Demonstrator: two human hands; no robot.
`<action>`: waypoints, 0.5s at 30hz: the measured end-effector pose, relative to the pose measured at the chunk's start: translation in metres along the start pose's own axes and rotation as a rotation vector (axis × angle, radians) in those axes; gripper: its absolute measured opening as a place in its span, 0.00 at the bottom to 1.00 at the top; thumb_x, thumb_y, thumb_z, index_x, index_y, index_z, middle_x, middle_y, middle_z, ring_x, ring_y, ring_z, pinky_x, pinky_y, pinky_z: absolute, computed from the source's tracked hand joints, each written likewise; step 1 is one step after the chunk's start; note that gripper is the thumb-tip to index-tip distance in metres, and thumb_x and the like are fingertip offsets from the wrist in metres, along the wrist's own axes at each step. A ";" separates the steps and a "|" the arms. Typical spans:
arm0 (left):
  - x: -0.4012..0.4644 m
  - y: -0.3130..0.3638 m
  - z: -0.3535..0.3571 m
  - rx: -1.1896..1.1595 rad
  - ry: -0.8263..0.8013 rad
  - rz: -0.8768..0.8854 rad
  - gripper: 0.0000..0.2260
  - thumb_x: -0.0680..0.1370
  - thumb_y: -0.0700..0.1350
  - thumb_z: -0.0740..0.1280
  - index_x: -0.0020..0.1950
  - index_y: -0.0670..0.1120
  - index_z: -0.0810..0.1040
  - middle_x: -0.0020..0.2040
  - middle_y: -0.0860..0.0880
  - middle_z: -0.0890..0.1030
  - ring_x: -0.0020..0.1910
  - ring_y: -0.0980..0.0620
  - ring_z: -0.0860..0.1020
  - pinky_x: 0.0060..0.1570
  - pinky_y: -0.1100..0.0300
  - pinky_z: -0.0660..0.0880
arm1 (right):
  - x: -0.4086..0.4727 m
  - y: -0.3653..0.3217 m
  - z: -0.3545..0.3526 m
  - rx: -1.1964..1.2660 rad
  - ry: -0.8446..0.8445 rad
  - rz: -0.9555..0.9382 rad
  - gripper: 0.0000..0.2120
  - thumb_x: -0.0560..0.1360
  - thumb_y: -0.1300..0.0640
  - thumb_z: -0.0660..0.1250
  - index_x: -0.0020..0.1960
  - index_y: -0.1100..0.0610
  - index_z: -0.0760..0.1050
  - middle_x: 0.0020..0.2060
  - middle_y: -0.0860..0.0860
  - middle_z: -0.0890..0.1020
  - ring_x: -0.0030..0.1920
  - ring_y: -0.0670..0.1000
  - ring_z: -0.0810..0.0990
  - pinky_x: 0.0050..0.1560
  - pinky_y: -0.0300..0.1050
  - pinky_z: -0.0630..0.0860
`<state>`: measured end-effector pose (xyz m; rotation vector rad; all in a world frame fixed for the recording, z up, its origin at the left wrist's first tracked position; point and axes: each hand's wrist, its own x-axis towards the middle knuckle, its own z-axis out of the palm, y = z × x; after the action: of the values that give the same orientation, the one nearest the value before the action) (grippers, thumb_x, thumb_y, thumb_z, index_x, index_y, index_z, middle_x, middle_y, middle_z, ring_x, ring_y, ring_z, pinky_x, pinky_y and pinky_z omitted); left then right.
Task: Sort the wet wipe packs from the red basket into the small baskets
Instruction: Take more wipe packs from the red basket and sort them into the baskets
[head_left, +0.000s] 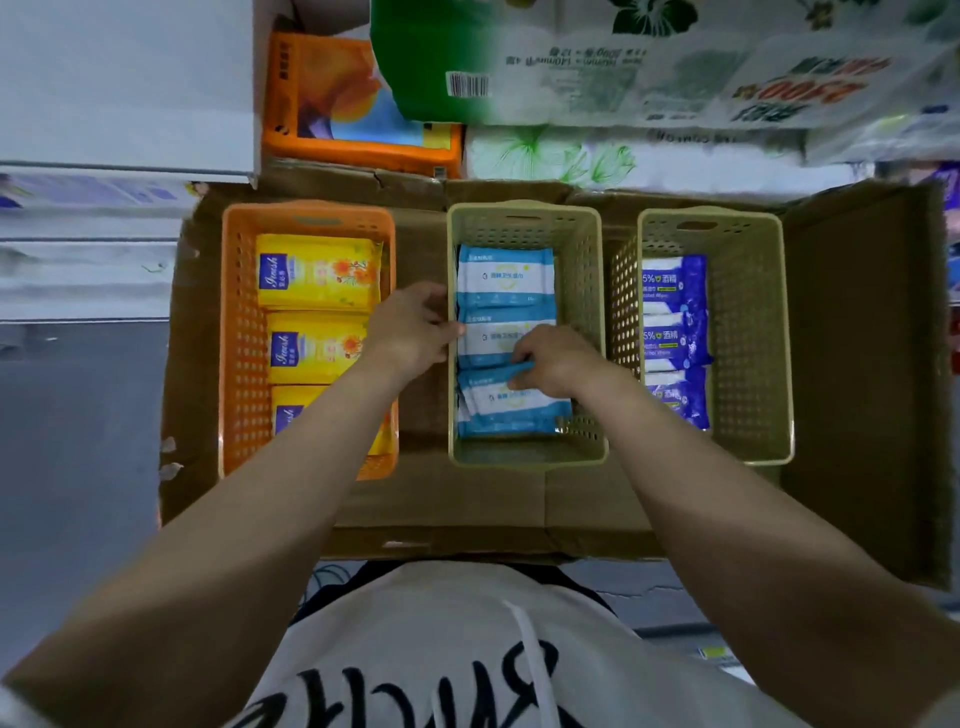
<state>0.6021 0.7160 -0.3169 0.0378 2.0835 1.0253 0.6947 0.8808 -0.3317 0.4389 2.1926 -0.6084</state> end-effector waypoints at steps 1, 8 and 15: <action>0.000 0.000 0.000 -0.002 -0.001 -0.005 0.22 0.75 0.40 0.72 0.68 0.49 0.73 0.52 0.49 0.79 0.48 0.51 0.80 0.31 0.67 0.78 | 0.002 -0.001 0.008 -0.009 -0.031 0.016 0.22 0.75 0.49 0.72 0.67 0.55 0.76 0.63 0.53 0.78 0.62 0.54 0.76 0.60 0.46 0.74; 0.000 -0.002 -0.001 -0.063 -0.012 -0.022 0.25 0.75 0.39 0.73 0.71 0.47 0.72 0.56 0.43 0.81 0.50 0.47 0.82 0.37 0.62 0.80 | 0.004 -0.004 0.030 -0.109 0.051 0.102 0.19 0.76 0.48 0.70 0.65 0.53 0.74 0.60 0.52 0.78 0.60 0.54 0.77 0.53 0.47 0.76; -0.001 -0.002 0.001 -0.063 0.006 -0.017 0.26 0.75 0.39 0.73 0.72 0.47 0.71 0.56 0.43 0.80 0.49 0.48 0.82 0.35 0.64 0.79 | 0.003 -0.007 0.037 -0.294 0.181 0.099 0.18 0.76 0.46 0.69 0.61 0.55 0.77 0.57 0.54 0.79 0.61 0.53 0.74 0.51 0.45 0.76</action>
<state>0.6038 0.7150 -0.3176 -0.0149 2.0525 1.0819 0.7121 0.8544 -0.3531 0.4563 2.3685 -0.1933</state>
